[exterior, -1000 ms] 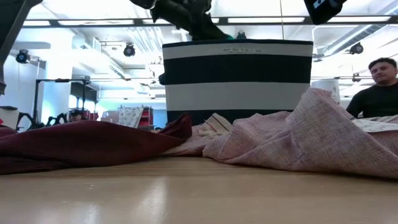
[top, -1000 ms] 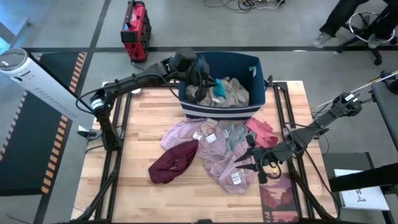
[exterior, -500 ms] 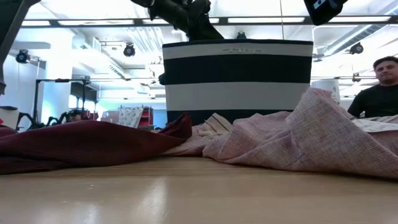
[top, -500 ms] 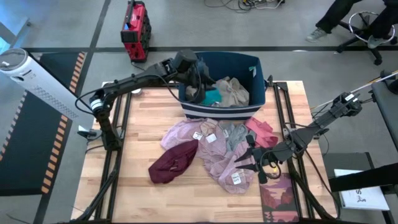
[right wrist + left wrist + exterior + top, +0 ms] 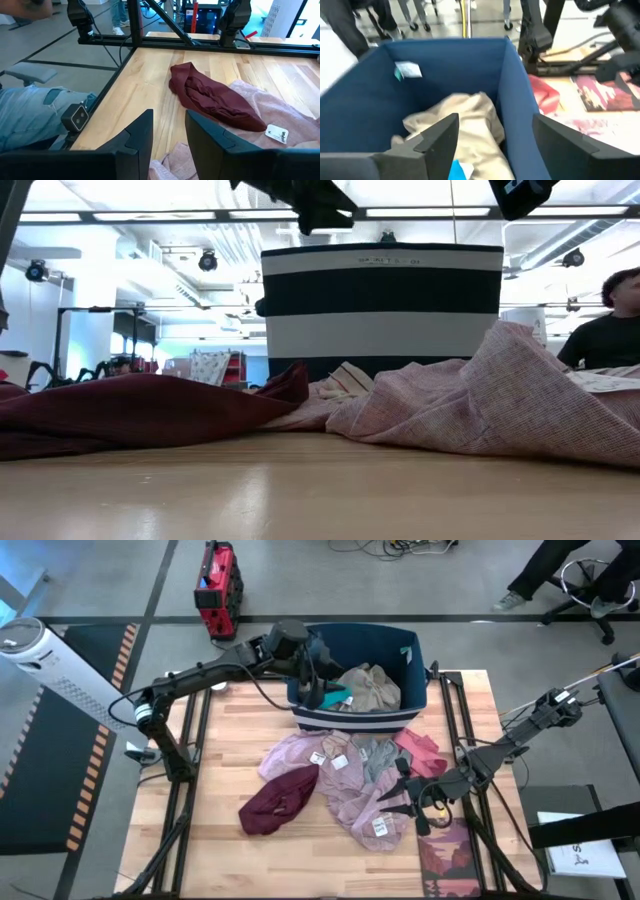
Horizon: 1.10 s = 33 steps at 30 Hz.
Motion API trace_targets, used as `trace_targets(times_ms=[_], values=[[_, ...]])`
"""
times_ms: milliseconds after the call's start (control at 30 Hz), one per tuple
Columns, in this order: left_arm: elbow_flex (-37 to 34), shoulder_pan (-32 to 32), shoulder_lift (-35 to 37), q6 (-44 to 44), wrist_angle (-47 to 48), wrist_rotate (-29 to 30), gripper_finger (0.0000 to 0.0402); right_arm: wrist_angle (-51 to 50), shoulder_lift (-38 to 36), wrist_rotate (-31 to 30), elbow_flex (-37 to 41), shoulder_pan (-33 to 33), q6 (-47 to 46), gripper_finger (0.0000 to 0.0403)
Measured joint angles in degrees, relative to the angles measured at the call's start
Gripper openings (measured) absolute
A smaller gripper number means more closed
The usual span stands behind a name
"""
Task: Sort clothes
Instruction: Put the gray shorts into the blue laundry organizer
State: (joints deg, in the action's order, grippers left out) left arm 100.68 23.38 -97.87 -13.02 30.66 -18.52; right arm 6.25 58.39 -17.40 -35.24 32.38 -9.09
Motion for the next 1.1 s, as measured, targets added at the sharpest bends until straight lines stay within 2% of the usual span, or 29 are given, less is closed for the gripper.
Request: trace_targets(times_ms=[200, 433, 767, 933, 1100], values=[[0.0, -1.0, 0.3, -1.2, 6.7, 0.2, 0.0258, 0.0, 0.0, 0.0, 0.0, 0.0, -0.3, 0.0123], [-0.1, -4.4, 2.6, -3.0, 7.4, 0.3, 0.0234, -0.9, 0.0, 2.0, 0.0, 0.0, -0.3, 0.0139], [-3.0, -9.4, 8.7, -3.0, 4.3, 1.4, 0.0199, -3.9, 0.0, 2.0, 0.2, 0.0, -0.9, 0.0115], [-10.0, -11.8, 14.1, -2.3, -2.5, 1.6, 0.0198, -4.5, 0.0, 2.4, 0.2, 0.0, -1.2, 0.011], [-22.4, -14.2, 22.2, 0.5, -11.3, 4.7, 0.0203, -7.5, -0.2, 2.6, 0.3, 0.0, -3.9, 0.0127]])
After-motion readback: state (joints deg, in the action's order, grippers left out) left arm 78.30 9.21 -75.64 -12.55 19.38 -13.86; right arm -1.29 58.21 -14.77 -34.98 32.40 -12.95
